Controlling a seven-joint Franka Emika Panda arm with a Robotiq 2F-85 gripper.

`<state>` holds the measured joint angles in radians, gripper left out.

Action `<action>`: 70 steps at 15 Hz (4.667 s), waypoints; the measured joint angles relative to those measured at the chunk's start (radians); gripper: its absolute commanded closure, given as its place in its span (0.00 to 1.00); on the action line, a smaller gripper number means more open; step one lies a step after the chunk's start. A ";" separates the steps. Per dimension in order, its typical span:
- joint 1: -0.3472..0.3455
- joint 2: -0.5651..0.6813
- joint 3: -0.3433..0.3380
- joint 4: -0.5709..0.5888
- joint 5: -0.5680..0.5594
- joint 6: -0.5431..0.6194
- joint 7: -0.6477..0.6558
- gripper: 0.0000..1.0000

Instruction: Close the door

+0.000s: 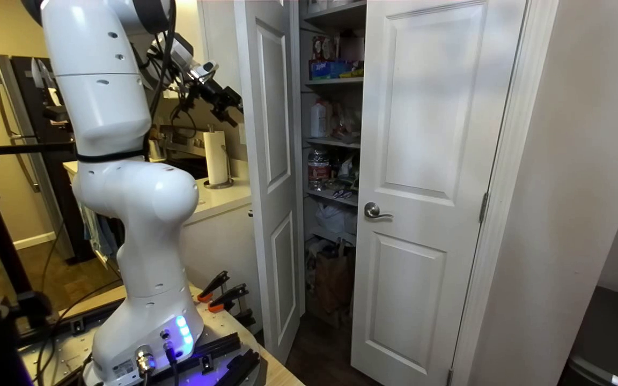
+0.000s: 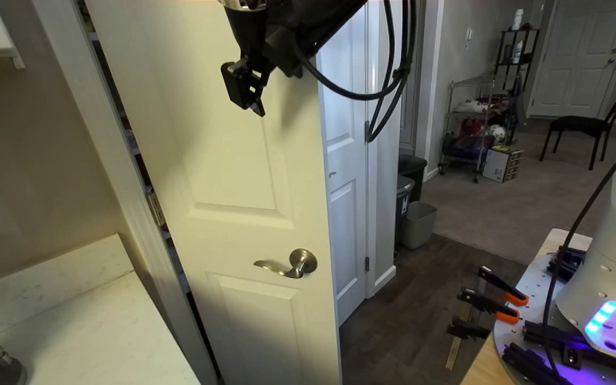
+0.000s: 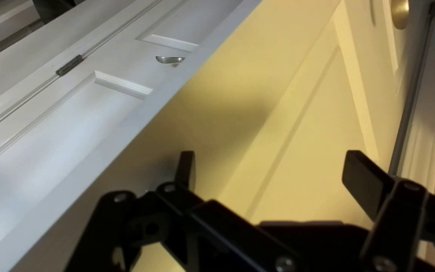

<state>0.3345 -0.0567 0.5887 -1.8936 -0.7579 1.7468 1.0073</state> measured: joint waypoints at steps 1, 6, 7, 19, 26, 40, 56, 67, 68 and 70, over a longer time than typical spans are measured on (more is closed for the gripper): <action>0.000 0.006 -0.004 0.000 0.000 0.005 0.000 0.00; 0.009 0.008 -0.005 0.002 -0.001 0.006 0.000 0.00; 0.009 0.008 -0.005 0.002 -0.001 0.006 0.000 0.00; 0.036 0.042 -0.110 -0.031 -0.053 -0.004 0.070 0.00; 0.017 0.127 -0.237 -0.030 -0.251 0.082 0.070 0.00; -0.003 0.329 -0.360 0.175 -0.463 0.133 0.070 0.00; -0.010 0.564 -0.425 0.470 -0.469 0.165 -0.113 0.00; 0.025 0.703 -0.476 0.675 -0.468 0.151 -0.191 0.00; 0.030 0.715 -0.477 0.691 -0.467 0.139 -0.198 0.00; 0.040 0.727 -0.481 0.711 -0.467 0.113 -0.202 0.00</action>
<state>0.3748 0.6707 0.1074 -1.1827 -1.2249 1.8595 0.8053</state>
